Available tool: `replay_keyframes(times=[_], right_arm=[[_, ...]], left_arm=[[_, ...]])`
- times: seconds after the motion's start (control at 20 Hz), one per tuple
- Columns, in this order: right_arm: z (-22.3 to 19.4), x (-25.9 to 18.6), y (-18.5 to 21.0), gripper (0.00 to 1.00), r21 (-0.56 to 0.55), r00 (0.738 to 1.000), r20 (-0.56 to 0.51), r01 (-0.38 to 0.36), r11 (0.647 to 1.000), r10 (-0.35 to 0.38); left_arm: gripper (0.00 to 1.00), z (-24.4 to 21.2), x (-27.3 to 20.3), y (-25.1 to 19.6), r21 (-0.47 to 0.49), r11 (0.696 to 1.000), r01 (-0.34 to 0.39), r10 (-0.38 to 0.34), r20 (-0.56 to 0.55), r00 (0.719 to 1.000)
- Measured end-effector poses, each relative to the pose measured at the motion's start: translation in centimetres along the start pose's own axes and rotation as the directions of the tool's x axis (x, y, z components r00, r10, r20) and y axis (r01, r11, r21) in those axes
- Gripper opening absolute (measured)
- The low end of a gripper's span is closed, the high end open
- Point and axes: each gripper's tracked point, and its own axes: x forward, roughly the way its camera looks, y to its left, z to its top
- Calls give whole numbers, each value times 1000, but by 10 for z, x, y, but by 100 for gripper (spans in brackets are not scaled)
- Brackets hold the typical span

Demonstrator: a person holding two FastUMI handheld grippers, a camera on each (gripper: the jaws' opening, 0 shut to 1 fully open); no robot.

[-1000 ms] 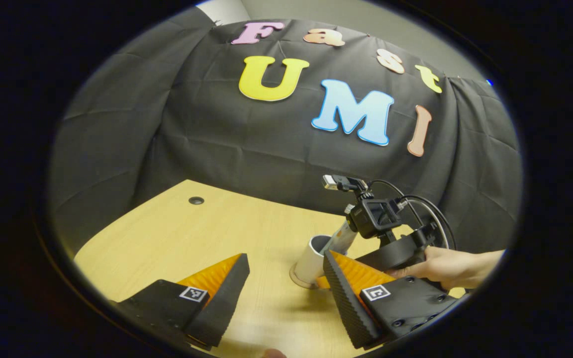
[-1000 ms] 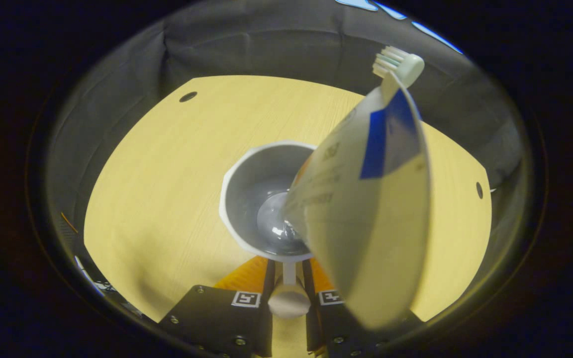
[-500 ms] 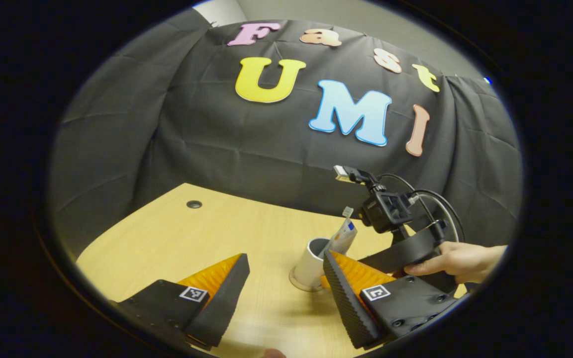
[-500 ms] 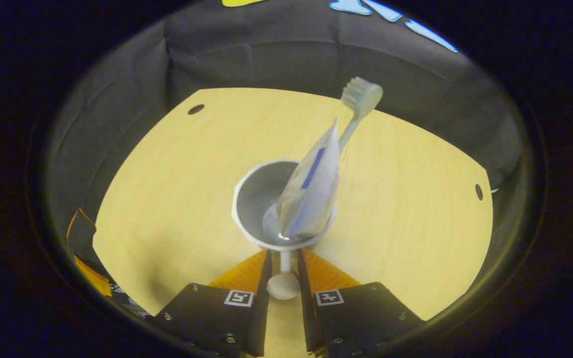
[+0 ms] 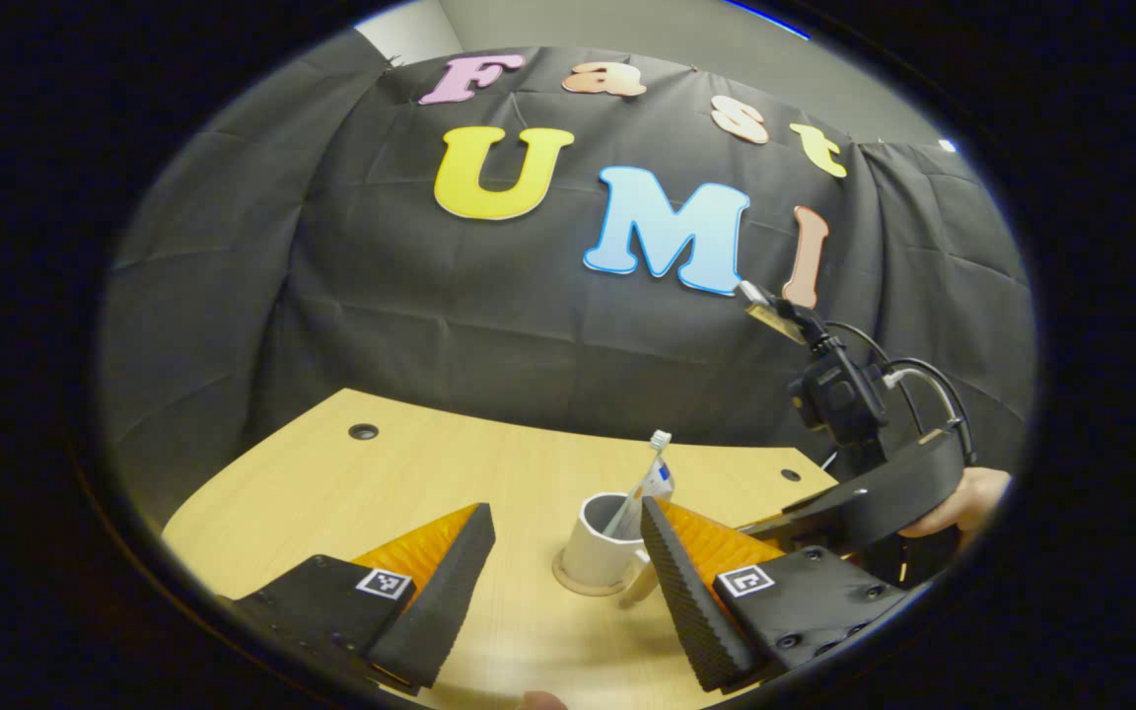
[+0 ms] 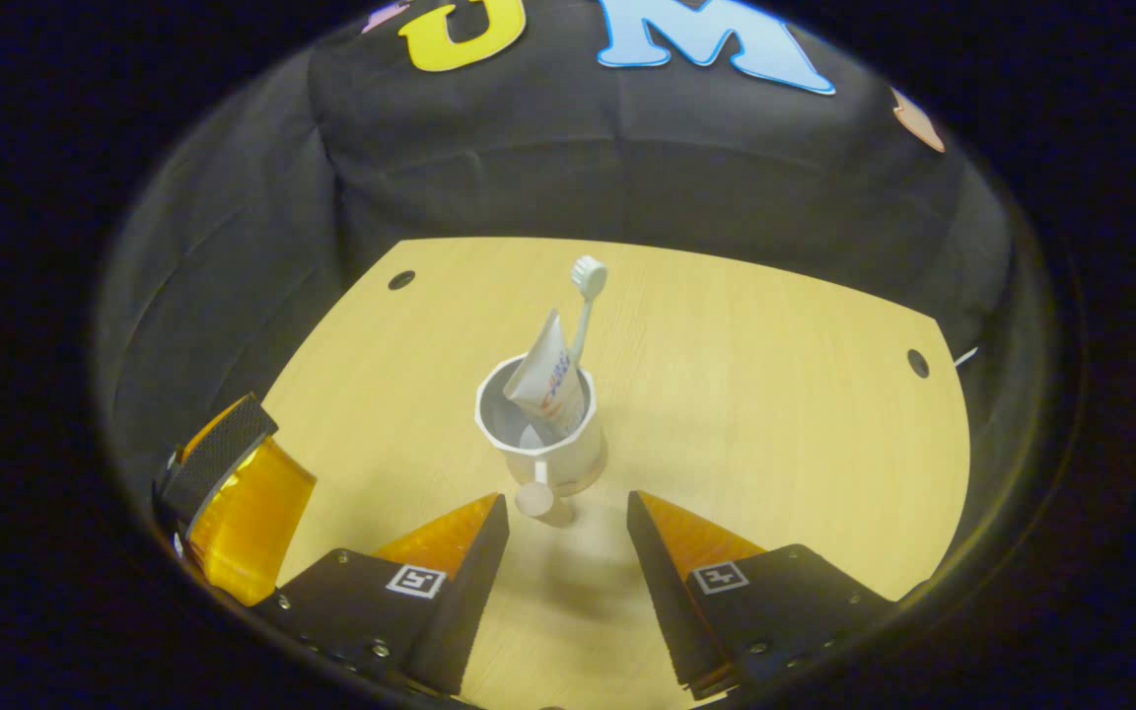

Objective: Put the toothbrush and toothpaste on the desktop into the cup, then pick up the cup and place it on the coaster on the desktop.

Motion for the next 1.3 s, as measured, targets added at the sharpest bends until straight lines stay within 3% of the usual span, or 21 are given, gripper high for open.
replay_keyframes(times=[0.1,0.35,0.4,0.6,0.8,0.95,1.05,1.2,1.3], right_arm=[[-2,-28,-13,85,34,999,53,5,999,-7],[8,-92,-44,84,102,970,226,66,993,-87],[12,-104,-51,95,112,958,266,83,990,-110],[24,-147,-71,97,111,890,420,146,983,-179],[38,-190,-82,97,72,783,577,234,970,-232],[47,-200,-82,97,52,709,659,289,956,-250],[51,-206,-82,97,61,667,697,313,948,-265],[50,-205,-81,97,91,630,726,307,947,-274],[53,-206,-81,97,120,623,730,288,950,-281]], left_arm=[[96,7,2,-10,8,1000,12,-12,14,1000],[96,15,1,-36,14,999,40,-40,33,999],[96,17,0,-41,17,999,43,-44,36,998],[96,29,-8,-58,37,998,50,-52,68,996],[99,45,-18,-69,46,998,46,-51,112,992],[94,54,-25,-74,53,998,42,-49,143,989],[96,58,-29,-78,58,997,41,-49,153,987],[96,57,-37,-82,68,997,39,-50,155,987],[99,59,-42,-82,80,996,33,-45,160,986]])
